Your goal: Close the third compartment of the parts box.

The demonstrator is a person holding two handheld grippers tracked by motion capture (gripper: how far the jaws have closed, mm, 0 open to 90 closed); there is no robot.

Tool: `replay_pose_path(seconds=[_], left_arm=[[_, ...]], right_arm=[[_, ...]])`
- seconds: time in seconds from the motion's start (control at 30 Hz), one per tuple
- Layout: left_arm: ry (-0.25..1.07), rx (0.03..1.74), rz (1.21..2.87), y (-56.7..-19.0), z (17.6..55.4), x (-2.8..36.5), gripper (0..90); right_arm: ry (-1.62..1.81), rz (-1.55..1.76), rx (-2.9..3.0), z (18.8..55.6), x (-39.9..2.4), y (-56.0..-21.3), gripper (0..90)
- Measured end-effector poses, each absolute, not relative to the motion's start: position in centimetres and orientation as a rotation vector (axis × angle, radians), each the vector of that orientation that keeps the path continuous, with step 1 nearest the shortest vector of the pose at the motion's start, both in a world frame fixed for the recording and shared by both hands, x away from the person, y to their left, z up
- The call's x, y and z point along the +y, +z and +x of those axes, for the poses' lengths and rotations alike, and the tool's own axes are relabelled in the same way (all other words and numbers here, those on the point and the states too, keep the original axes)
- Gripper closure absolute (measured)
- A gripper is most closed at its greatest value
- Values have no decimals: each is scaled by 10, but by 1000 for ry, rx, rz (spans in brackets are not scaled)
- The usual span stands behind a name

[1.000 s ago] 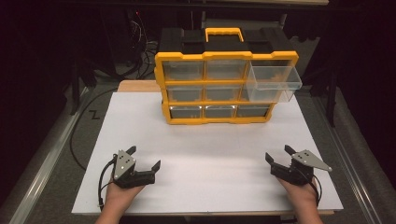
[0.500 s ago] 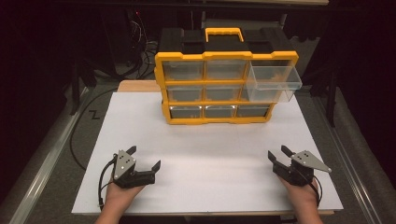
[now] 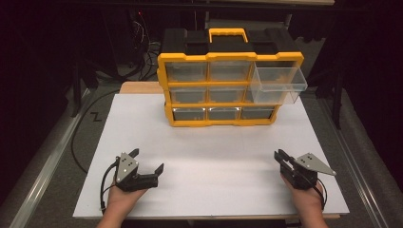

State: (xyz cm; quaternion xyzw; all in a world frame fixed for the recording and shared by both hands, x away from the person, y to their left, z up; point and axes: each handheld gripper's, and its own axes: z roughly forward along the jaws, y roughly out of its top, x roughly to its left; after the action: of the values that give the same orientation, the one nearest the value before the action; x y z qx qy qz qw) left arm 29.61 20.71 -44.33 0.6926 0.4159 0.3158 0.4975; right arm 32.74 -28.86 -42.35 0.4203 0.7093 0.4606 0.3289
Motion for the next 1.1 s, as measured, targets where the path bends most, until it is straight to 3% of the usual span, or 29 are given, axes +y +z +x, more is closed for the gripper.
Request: replay_pose_path(seconds=[0.1, 1.1], left_arm=[[763, 1008, 1677, -443, 296, 207, 4], [742, 999, 1654, -444, 297, 206, 4]], right_arm=[[1211, 1090, 1857, 327, -288, -423, 900], [1286, 1063, 1838, 331, -275, -417, 900]])
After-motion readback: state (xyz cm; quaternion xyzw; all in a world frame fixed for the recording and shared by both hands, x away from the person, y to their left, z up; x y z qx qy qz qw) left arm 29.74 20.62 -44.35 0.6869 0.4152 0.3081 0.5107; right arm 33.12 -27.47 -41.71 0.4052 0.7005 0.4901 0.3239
